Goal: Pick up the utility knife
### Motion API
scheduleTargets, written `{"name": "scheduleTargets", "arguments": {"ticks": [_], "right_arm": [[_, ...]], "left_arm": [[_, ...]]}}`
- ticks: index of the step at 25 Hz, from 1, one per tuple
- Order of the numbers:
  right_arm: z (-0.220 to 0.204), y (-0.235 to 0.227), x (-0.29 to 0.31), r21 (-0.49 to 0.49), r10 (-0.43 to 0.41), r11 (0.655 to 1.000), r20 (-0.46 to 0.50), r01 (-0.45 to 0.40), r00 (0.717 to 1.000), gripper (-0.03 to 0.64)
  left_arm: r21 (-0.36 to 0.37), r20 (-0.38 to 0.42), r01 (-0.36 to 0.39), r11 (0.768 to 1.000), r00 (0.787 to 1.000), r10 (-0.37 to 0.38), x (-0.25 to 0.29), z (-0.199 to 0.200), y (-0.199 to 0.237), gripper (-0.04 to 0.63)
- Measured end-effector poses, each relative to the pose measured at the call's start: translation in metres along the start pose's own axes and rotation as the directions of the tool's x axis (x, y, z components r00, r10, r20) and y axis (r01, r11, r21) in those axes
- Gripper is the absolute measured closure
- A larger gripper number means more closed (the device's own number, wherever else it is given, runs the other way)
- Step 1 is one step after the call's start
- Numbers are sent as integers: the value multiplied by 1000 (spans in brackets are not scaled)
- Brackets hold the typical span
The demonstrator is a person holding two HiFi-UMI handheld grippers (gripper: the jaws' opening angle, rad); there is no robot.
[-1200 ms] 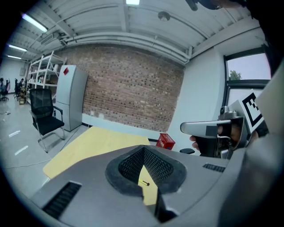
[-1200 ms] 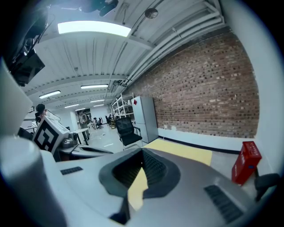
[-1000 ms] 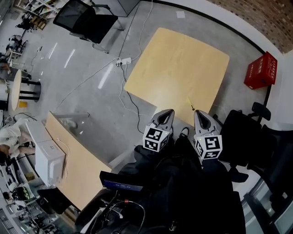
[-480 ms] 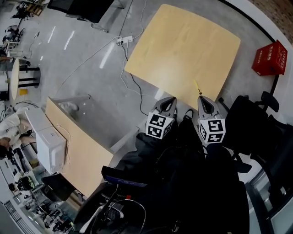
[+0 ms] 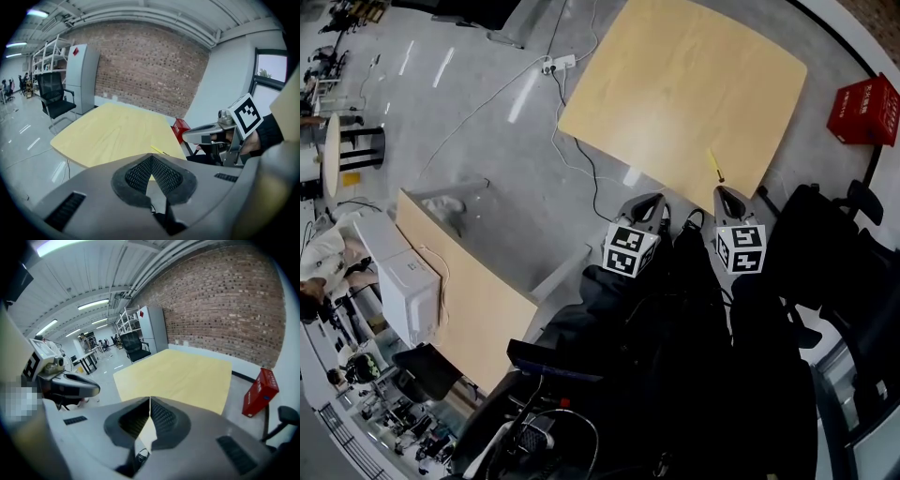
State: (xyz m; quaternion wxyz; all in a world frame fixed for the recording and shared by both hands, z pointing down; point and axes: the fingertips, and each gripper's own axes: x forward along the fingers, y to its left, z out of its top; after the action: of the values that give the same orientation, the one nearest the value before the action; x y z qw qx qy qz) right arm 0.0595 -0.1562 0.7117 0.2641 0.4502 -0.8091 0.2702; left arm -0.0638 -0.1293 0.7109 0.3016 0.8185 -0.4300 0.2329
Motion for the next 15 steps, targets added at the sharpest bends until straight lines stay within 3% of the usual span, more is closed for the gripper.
{"name": "scheduleTargets", "arguments": {"ticks": [15], "right_arm": [[-37,-29,45,-79,-4,997,-151,-8,989,604]], "left_arm": [[0,-45,-30,1000,999,30,-2,-23,14,595]]}}
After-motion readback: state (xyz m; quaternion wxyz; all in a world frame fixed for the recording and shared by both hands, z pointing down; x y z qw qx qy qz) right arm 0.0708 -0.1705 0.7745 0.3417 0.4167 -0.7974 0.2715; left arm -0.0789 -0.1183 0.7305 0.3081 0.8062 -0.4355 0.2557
